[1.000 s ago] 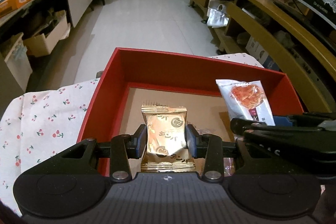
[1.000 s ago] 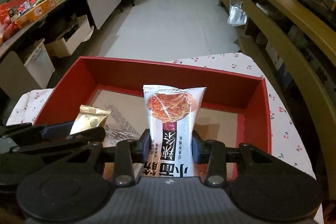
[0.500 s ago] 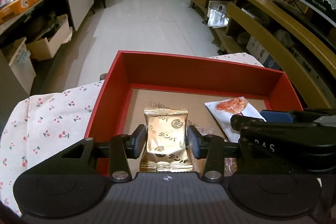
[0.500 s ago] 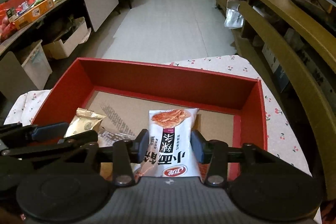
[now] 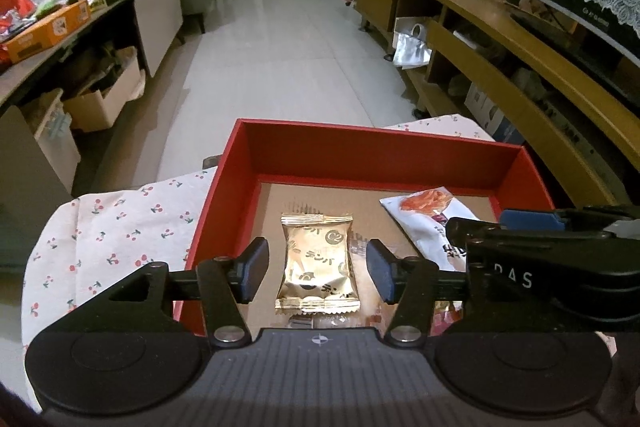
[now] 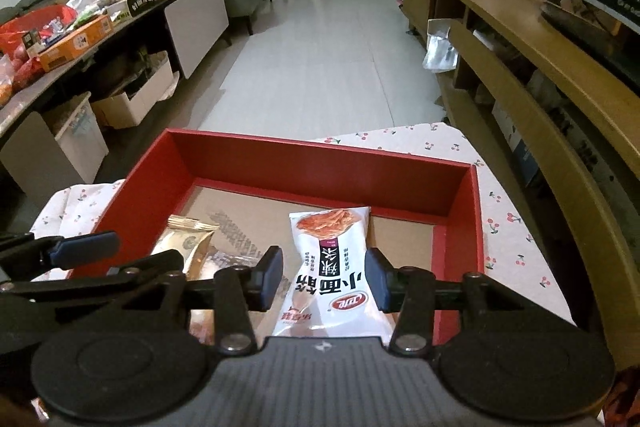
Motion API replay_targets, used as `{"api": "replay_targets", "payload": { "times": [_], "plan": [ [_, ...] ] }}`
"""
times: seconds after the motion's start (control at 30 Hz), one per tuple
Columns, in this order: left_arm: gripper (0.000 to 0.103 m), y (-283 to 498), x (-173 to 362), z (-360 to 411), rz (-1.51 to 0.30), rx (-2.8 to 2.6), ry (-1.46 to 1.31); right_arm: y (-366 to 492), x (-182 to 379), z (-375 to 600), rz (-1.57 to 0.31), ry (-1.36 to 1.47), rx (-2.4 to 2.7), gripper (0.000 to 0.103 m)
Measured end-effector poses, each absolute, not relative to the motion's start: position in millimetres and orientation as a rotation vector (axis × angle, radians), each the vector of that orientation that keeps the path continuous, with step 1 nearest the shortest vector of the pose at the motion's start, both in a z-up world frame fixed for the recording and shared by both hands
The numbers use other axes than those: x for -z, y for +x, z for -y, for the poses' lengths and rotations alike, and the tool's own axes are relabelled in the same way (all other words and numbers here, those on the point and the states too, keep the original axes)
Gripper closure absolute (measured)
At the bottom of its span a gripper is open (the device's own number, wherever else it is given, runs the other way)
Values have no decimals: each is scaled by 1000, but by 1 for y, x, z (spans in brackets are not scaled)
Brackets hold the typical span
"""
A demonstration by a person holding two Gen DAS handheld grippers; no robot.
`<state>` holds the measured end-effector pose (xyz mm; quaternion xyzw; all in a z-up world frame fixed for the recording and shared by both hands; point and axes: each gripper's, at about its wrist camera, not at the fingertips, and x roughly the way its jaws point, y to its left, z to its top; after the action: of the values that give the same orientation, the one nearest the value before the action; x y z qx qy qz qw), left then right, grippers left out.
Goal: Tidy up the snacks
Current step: 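Grasp the red-blue snack bag with the left gripper while the right grasps the blue wafer biscuit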
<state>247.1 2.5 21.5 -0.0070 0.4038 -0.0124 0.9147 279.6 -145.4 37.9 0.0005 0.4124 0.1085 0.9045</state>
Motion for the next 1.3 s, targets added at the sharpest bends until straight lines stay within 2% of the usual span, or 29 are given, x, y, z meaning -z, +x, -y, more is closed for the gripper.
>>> {"api": "replay_targets", "payload": {
  "times": [0.13,0.47,1.1,1.3],
  "plan": [
    [36,234,-31,-8,-815,36,-26,267,-46,146,-835,4,-241,39],
    [35,196,-38,-40,-848,31,-69,226,-58,130,-837,-15,-309,37],
    [32,145,-6,-111,-1009,-58,-211,169,-40,99,-946,-54,-425,35],
    [31,152,18,-110,-1081,-99,-151,158,-35,103,-963,-55,-412,35]
  ]
}}
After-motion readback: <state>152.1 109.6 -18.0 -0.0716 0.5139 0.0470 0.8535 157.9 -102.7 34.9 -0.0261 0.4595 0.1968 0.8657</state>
